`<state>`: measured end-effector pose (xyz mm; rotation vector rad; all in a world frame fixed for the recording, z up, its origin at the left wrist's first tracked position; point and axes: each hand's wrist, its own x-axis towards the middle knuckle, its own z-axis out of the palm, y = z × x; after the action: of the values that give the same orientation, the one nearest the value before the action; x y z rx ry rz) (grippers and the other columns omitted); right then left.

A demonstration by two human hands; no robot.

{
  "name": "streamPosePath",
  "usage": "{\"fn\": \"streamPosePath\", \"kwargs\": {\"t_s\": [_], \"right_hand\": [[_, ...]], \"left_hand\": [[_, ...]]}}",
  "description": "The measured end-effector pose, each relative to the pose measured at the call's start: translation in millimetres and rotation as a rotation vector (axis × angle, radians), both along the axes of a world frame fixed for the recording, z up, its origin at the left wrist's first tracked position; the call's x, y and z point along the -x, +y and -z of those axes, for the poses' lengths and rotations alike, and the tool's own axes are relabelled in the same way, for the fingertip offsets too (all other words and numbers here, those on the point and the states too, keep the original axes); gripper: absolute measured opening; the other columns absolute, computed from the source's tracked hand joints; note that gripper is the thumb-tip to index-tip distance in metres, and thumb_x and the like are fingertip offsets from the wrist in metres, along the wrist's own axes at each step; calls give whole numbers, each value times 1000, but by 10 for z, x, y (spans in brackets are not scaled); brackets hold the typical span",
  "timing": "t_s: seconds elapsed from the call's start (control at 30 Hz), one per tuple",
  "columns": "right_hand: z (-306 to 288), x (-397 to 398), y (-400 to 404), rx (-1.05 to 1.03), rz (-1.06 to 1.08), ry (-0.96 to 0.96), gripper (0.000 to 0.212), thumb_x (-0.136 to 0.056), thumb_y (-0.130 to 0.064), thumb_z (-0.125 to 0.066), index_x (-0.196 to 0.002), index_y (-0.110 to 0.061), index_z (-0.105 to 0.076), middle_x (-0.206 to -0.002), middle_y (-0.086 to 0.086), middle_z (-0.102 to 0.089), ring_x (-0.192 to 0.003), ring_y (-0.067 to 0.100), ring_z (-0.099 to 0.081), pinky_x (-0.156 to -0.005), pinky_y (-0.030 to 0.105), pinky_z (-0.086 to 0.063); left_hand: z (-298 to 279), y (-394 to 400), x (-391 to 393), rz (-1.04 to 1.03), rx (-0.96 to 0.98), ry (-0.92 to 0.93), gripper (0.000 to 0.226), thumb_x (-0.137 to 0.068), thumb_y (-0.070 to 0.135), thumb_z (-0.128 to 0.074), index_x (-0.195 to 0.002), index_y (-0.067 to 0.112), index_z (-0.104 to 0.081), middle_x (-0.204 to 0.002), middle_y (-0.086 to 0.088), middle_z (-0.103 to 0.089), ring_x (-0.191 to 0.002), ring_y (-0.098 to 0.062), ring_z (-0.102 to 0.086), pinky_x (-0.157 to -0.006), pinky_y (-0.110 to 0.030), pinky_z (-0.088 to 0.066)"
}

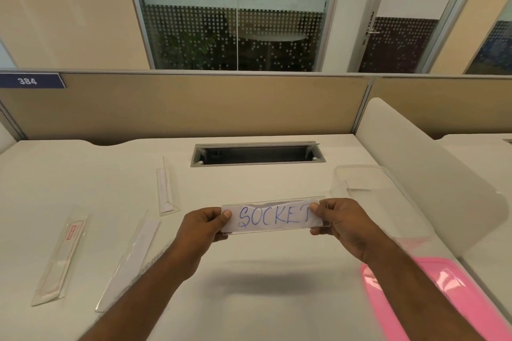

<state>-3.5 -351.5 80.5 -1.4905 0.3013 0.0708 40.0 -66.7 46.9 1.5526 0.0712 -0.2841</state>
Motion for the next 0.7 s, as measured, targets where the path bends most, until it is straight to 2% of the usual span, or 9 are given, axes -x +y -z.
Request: {"fn": "streamPosePath", "kwargs": {"t_s": [0.17, 0.47, 0.6, 0.7], "right_hand": [[-37, -50, -191, 6, 56, -9, 24, -90, -8, -62, -86, 15, -66, -88, 18, -75, -66, 24, -70, -57, 29, -57], [-95, -47, -547, -5, 134, -6, 21, -88, -9, -65, -70, 1, -70, -81, 13, -75, -64, 20, -70, -60, 32, -58], [-120, -45, -720, 14, 167, 2, 20, -88, -9, -64, -78, 7, -70, -85, 16, -74, -67, 23, -69, -59, 30, -59], [-122, -49, -884, 33, 178, 15, 33, -89, -9, -64, -86, 24, -60, -90, 22, -70, -75, 28, -65, -60, 31, -59]], "left_hand": [[-50, -241, -94, 20, -15, -10, 16, -95, 17, -62, -91, 13, -77, -93, -9, -78, -88, -23, -71, -75, -32, -59], [-98, -672, -338, 65, -52, 26, 17, -94, 19, -63, -91, 10, -77, -90, -4, -79, -88, -25, -72, -70, -28, -58], [-100, -880, -424, 84, -64, 49, 16, -93, 20, -64, -89, 10, -77, -85, 0, -79, -86, -24, -73, -67, -27, -58], [-96, -1049, -475, 106, -66, 54, 17, -94, 19, -64, -88, 10, -76, -83, 1, -79, -85, -24, -73, -65, -26, -58]]}}
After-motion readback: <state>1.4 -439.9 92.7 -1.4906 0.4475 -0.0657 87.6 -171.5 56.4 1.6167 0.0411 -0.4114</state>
